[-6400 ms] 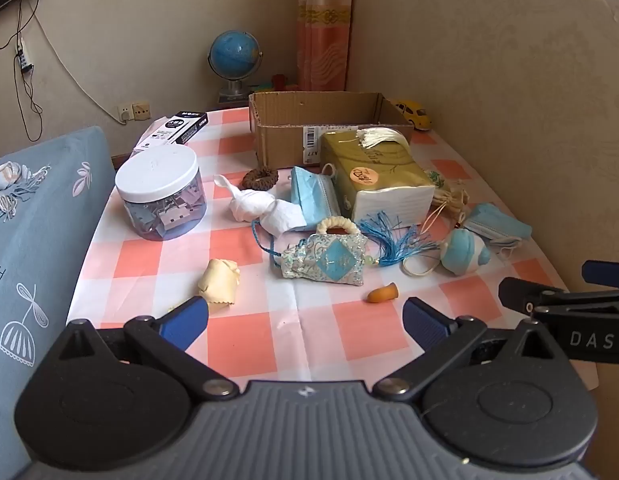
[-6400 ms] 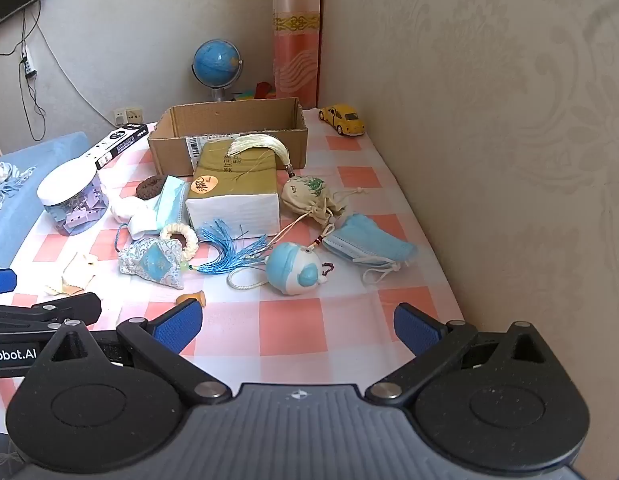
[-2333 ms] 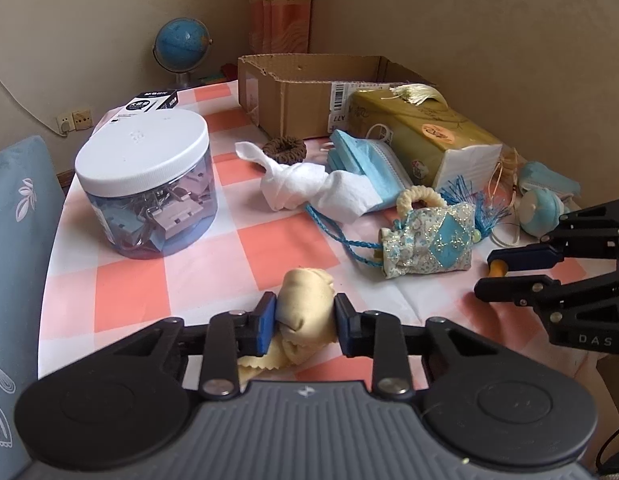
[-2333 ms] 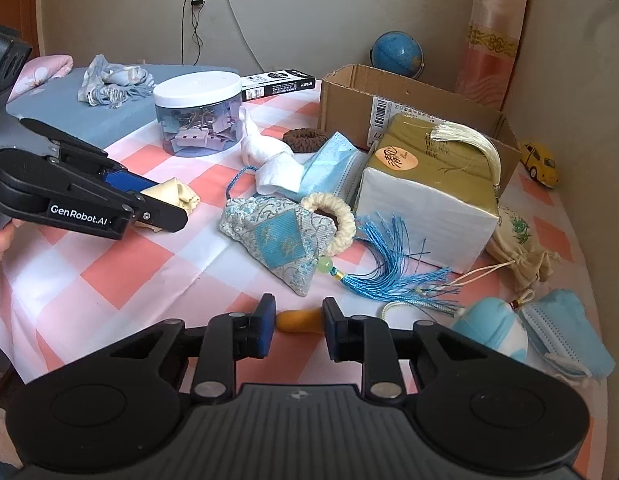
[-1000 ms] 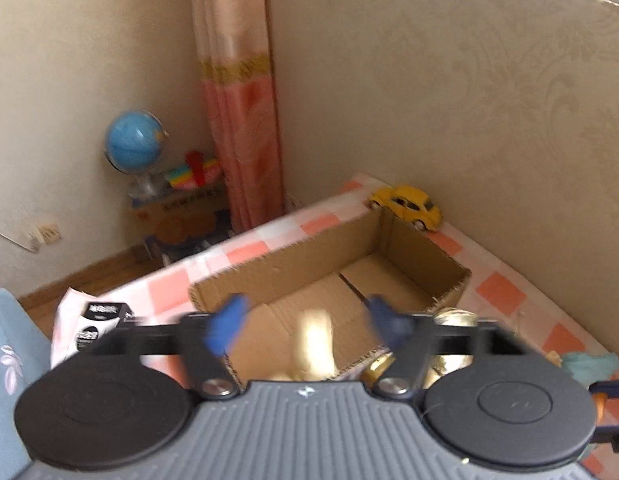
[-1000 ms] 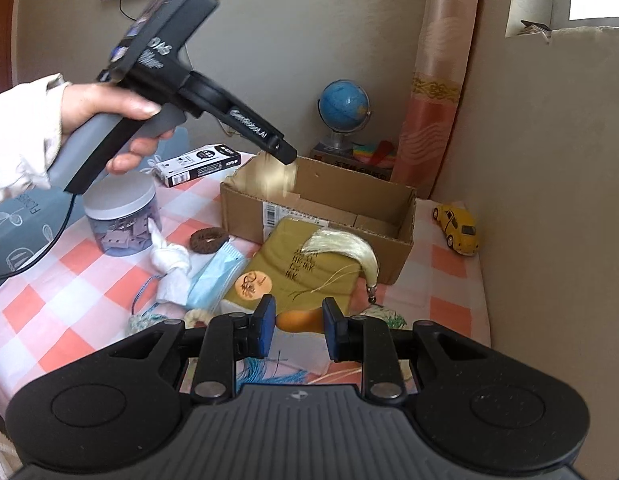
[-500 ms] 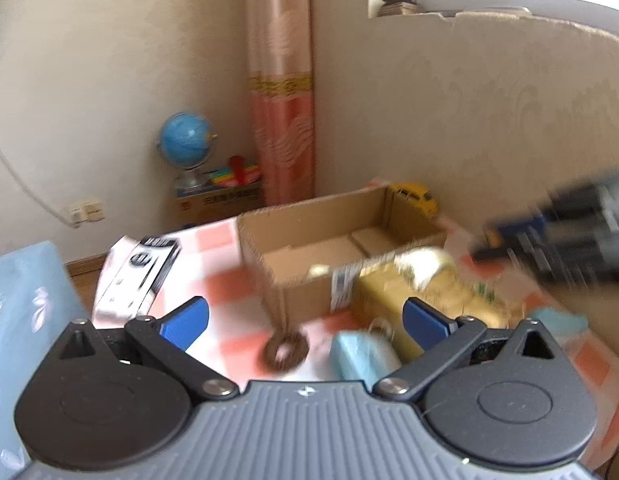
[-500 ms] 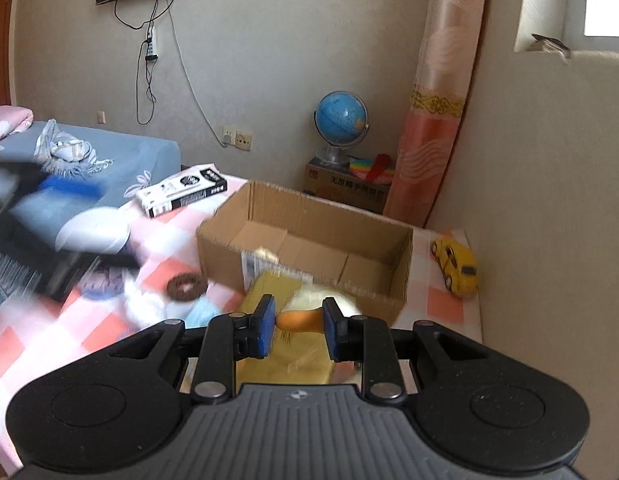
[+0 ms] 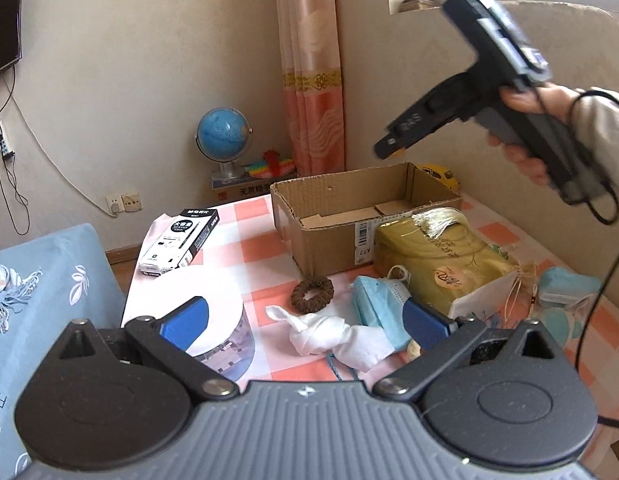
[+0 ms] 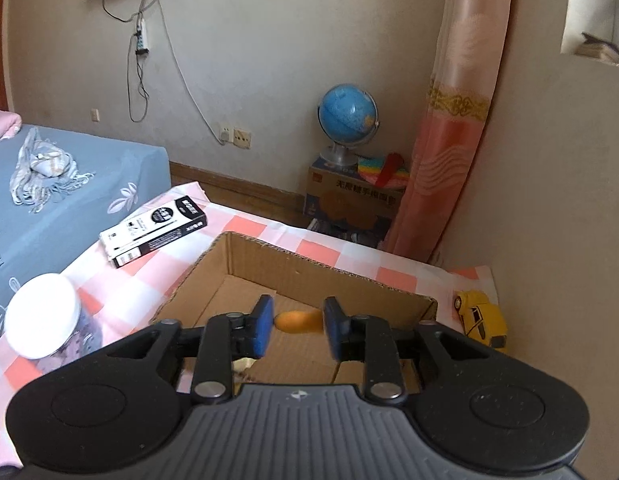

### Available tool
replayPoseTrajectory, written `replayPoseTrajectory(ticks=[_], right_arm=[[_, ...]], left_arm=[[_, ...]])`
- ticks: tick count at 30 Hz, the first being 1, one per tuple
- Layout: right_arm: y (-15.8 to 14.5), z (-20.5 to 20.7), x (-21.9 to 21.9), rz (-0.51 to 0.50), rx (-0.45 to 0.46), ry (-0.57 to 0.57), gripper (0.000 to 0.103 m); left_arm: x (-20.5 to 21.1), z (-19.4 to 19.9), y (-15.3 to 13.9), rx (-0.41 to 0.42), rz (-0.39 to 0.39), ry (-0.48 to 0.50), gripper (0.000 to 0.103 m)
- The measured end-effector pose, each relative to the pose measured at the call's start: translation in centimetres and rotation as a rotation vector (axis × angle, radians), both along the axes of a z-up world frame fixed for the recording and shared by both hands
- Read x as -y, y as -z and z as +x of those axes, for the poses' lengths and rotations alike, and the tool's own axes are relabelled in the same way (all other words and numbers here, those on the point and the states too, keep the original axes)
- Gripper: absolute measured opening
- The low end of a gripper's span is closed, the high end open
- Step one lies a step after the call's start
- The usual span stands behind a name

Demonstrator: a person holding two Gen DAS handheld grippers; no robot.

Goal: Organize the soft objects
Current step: 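Move the right tool toward the blue-and-white ball toy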

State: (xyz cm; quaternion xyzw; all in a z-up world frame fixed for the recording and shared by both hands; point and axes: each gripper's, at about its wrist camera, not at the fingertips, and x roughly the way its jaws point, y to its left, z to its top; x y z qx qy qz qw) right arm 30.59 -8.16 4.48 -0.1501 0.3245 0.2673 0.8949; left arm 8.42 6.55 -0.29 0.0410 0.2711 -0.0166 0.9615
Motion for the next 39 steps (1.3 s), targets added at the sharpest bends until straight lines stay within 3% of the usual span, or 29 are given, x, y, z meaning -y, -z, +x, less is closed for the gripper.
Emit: replayPoseTrajectory(ticks=[1,2,5,12,20,32,39], right_arm=[[0.1,0.3,-0.2,-0.004,0.000,0.002,0.075],[0.2,0.4,-0.2,-0.005,0.011,0.008,0.095],[-0.2,-0.4,0.2,0.027,0.048,-0.005,0.103],[-0.8,-3.9,0.7,-0.025,0.066,-0.006,0.103],[0.1,-8.6,2.2,-0.048,0.014,0.048,0.103],[5.6,-14.9,7.0,-0.096,-0.076,0.217,0.103],[8.2,-16.5,8.1,-0.144,-0.078,0.268,0.103]], left_arm=[[0.0,-0.1,0.1,-0.001,0.000,0.002,0.103],[0.0,-0.1,0.2,-0.006,0.000,0.005,0.103],[0.1,0.0,0.6,-0.024,-0.008,0.017,0.103],[0.3,-0.3,0.8,-0.040,-0.030,0.027,0.103],[0.8,-1.3,0.6,-0.046,-0.047,0.052,0.103],[1.6,-2.7,1.6,-0.080,-0.065,0.087,0.103],[1.7,-3.0,1.9,-0.089,-0.075,0.091,0.103]])
